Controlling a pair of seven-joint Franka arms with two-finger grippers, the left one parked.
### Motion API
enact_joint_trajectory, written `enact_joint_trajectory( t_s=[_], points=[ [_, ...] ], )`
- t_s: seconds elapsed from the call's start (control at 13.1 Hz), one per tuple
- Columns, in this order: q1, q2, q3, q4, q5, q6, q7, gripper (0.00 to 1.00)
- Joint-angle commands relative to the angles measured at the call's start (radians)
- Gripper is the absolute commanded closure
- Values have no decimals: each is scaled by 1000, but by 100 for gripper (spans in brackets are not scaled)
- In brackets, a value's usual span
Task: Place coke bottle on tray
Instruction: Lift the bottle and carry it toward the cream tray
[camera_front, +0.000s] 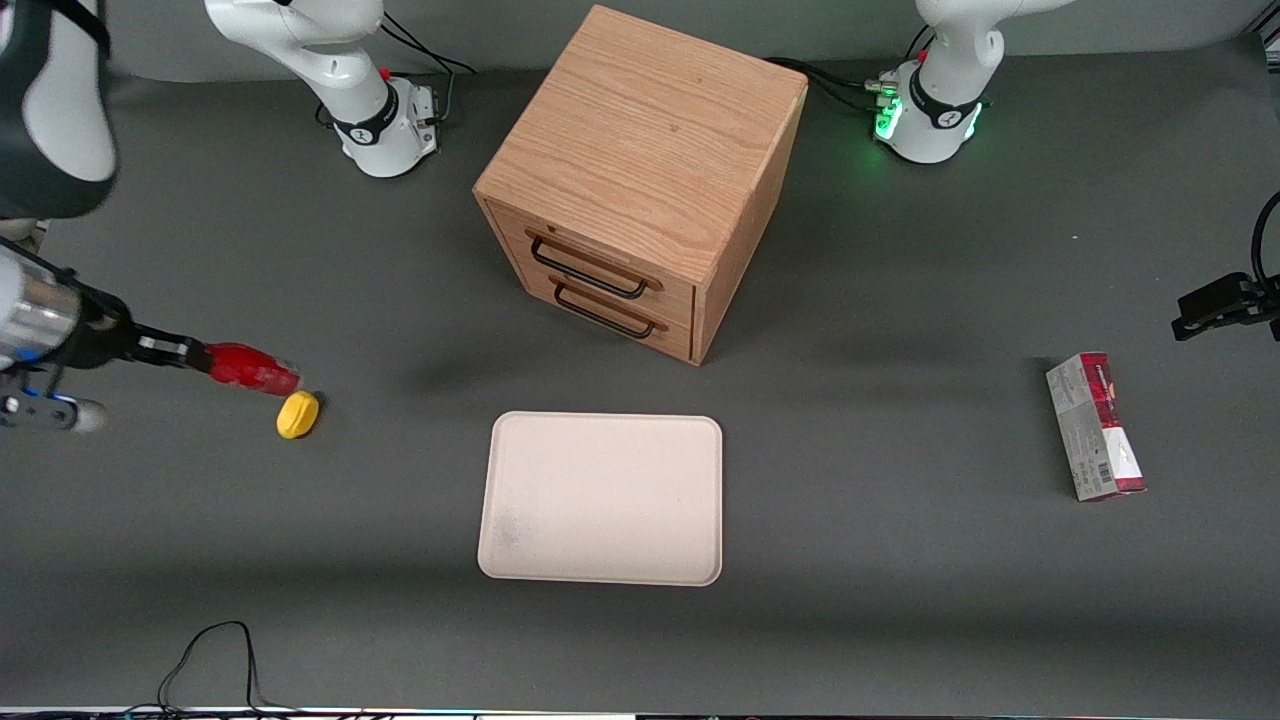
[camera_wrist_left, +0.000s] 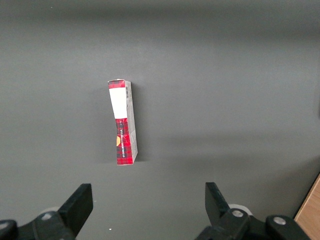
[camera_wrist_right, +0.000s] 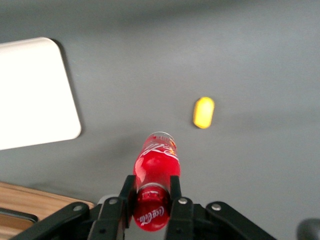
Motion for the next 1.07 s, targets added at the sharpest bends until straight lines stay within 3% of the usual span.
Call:
enact_joint_trajectory(
  t_s=[0.0,0.46,0.84,0.99],
  points=[
    [68,127,-10,171,26,-25,159,100],
    [176,417,1,497,26,7,458,100],
    [228,534,21,513,9,186,598,100],
    [247,568,19,513,-28,242,624,100]
  ],
)
